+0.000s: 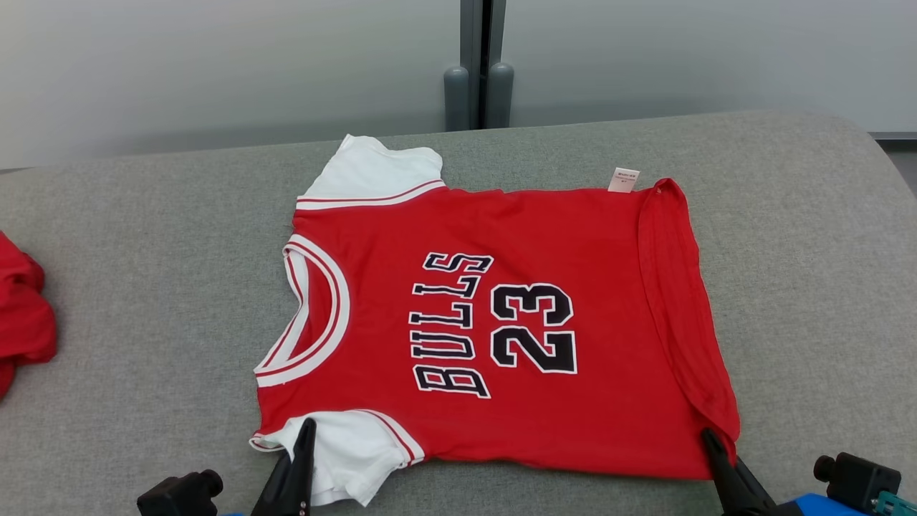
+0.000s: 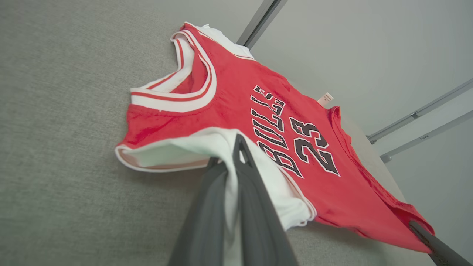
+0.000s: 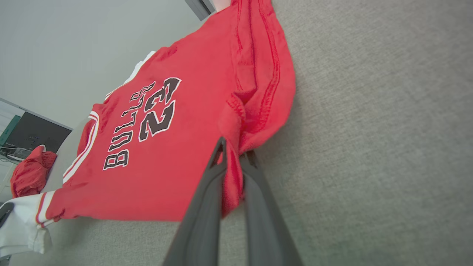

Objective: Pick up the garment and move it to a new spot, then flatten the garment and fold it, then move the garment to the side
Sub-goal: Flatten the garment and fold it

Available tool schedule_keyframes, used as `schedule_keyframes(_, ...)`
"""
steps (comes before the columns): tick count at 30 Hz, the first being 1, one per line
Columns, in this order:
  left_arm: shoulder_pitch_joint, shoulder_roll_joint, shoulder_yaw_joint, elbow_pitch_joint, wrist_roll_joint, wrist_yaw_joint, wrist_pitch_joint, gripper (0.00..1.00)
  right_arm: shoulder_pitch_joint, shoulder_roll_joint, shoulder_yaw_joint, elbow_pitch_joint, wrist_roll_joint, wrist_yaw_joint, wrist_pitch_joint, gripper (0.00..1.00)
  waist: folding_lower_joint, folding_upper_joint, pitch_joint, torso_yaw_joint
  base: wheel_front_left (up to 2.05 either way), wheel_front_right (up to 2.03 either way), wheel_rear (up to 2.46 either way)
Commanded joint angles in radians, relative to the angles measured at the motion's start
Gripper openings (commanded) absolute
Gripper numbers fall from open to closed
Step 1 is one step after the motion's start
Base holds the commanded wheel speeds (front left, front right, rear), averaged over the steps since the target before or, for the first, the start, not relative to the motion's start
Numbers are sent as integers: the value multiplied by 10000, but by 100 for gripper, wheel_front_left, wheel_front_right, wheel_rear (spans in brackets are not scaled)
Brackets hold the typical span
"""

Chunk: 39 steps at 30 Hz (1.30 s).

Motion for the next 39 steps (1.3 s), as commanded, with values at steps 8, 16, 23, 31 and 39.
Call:
schedule_keyframes(8,-855,211,-245,422,195,-304,356,0,-494,1,48,10,231,5,588,0,0,0,136,-83,0,0,0)
schedule_keyframes(16,-1499,456,-57,725,22,-437,603,0,-1078,-1,-136,157,511,5,1154,0,0,0,291,-176,0,0,0)
schedule_keyframes(23,-2545,604,-240,1462,131,-757,1016,0,-1972,-1,-199,559,641,5,1599,0,0,0,543,-132,0,0,0)
schedule_keyframes(31,-3777,606,-461,2539,227,-1070,1267,0,-2985,-2,-204,1336,464,5,1884,0,0,0,793,-199,0,0,0)
schedule_keyframes(39,-4646,477,-323,3439,165,-1208,904,100,-3826,3,-294,2119,330,7,1714,100,0,0,922,-269,0,0,0)
